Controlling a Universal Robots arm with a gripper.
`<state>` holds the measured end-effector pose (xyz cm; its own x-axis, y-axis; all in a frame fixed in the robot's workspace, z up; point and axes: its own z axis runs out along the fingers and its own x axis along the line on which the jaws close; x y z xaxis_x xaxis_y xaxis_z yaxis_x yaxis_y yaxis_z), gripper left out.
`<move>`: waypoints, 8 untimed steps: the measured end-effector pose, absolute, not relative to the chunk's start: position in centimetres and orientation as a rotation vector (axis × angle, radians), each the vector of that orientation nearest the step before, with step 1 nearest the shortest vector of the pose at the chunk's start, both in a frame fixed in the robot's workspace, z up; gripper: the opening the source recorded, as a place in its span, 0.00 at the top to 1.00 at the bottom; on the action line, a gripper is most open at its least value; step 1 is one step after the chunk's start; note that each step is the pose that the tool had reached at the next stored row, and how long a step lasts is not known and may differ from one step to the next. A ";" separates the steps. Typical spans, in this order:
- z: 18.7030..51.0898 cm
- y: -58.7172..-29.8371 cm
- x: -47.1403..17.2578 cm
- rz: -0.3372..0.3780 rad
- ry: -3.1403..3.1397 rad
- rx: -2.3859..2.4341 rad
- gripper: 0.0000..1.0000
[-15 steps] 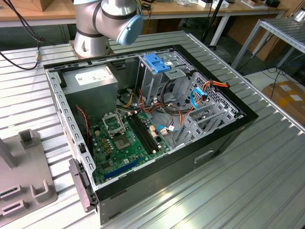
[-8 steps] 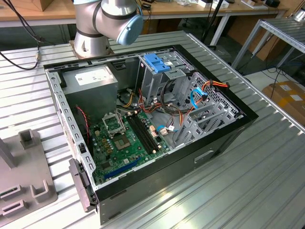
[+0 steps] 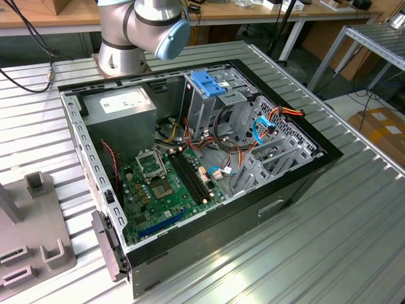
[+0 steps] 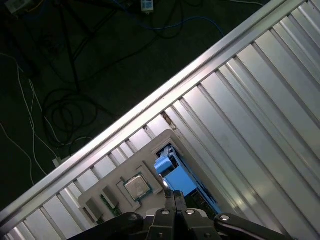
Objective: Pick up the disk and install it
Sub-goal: 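Pick up the disk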
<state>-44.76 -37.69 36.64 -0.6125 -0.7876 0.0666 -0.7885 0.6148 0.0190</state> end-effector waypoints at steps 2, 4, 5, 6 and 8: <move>36.6 -37.7 -44.8 0.019 -2.756 1.361 0.89; 36.6 -37.7 -44.8 0.020 -2.747 1.379 0.89; 36.6 -37.7 -44.8 0.020 -2.743 1.387 0.89; 36.6 -37.7 -44.8 0.020 -2.741 1.391 0.89; 36.6 -37.7 -44.8 0.021 -2.736 1.400 0.89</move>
<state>-44.76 -37.69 36.64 -0.5832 -0.8096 0.0665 -0.8105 0.5855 0.0190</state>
